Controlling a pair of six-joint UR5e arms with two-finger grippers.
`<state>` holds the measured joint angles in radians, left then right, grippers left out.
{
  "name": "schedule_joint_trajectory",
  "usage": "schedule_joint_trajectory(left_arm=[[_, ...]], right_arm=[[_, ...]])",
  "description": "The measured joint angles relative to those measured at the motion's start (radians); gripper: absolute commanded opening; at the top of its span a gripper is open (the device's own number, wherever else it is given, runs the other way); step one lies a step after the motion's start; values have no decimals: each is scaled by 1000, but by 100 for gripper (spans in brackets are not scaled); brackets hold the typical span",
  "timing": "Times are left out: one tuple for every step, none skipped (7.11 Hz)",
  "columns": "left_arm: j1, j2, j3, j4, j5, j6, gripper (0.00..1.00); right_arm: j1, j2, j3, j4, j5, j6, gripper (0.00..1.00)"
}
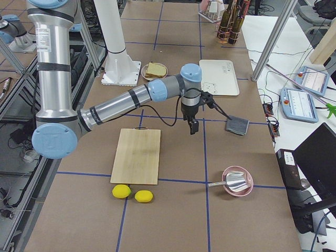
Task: Make sandwich and place on tray
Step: 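Move the left gripper toward the plate edge nearest it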
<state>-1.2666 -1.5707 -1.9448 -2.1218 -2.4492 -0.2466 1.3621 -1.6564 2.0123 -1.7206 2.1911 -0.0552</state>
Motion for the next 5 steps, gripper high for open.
schedule_joint_trajectory(left_arm=[[136, -33, -20, -1, 102, -177, 100], [261, -77, -32, -1, 191, -344, 100], [380, -117, -40, -2, 282, -499, 100], [505, -155, -47, -2, 379, -657, 100], [624, -184, -50, -2, 477, -791, 100]], right_arm=[[89, -99, -10, -3, -2, -93, 100], [164, -177, -24, -4, -2, -174, 100], [218, -223, -37, -4, 2, -232, 100], [245, -246, -44, -4, 16, -255, 100], [256, -253, -49, -4, 34, -259, 100]])
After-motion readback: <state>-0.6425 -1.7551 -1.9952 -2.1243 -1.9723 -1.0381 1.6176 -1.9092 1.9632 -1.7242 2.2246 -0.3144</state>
